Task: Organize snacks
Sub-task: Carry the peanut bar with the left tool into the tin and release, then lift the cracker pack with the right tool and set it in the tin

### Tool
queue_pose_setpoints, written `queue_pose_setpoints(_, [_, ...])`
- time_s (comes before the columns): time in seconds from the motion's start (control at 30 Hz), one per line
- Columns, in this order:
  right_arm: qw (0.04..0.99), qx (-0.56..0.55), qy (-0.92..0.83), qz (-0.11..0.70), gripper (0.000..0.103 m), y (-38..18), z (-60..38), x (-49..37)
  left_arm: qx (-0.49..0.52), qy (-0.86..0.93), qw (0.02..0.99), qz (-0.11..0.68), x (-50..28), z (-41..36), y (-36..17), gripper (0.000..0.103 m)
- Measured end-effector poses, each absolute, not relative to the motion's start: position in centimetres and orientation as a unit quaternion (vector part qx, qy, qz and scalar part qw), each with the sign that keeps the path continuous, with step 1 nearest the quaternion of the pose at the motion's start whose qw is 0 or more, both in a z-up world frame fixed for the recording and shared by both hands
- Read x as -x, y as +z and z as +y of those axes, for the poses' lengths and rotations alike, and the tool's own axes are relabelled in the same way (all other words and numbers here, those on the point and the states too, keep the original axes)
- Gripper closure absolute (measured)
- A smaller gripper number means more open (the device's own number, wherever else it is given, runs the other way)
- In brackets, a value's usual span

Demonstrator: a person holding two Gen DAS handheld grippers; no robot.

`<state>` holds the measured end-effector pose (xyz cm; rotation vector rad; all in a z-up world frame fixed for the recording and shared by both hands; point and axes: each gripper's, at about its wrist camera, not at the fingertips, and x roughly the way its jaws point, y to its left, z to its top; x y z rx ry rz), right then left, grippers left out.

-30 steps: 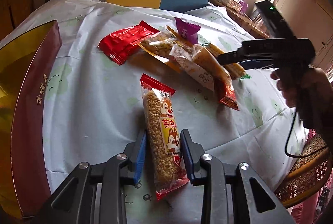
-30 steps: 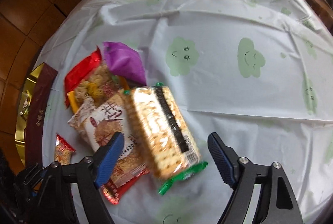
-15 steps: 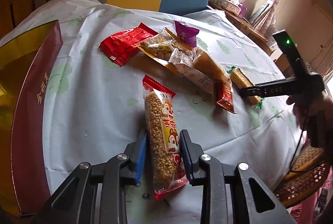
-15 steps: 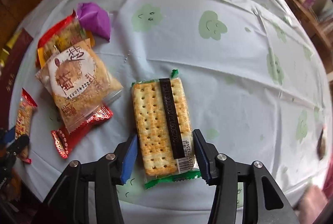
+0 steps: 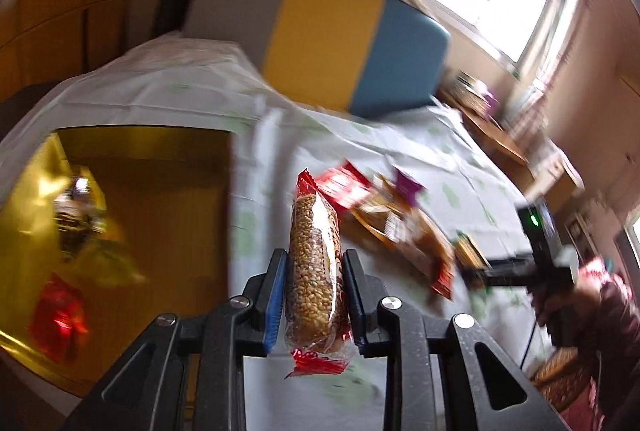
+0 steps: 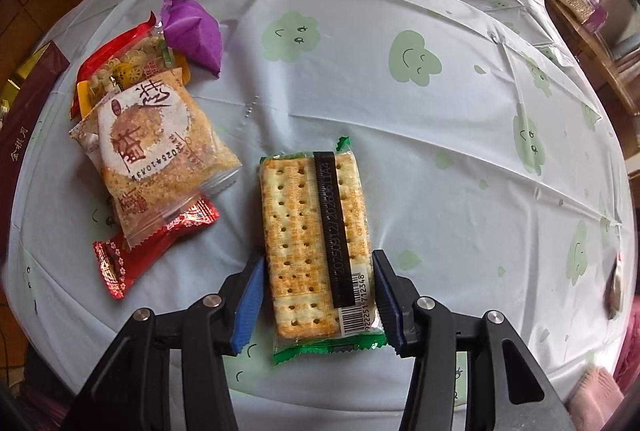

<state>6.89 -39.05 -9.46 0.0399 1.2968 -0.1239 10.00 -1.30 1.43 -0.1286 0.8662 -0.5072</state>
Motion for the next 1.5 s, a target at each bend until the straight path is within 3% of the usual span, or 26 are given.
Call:
queue_pose_setpoints(0.37, [0.795,-0.014,-0.057,0.603,0.052,-9.4,-39.4,-6.8,0.061,-0.131,0.875,0.463,-19.1,3.7,-1.3,0.075])
queue_pose_setpoints(0.5, [0.795,-0.014,-0.056,0.604,0.052,-9.5,-39.5,-7.0,0.062,-0.100,0.868,0.482,-20.5,4.2,-2.4,0.070])
queue_pose_setpoints(1.13, [0.797,-0.003,-0.057,0.601,0.054,-9.5,-39.3,-6.9,0.034,-0.109,0.898,0.425,-8.8,3.1,-0.1,0.069])
queue_pose_setpoints(1.5, [0.803,-0.016,-0.072,0.591,0.055,-8.5,-39.7,-6.8,0.019,-0.100,0.903,0.417,-6.6,3.6,-0.3,0.069])
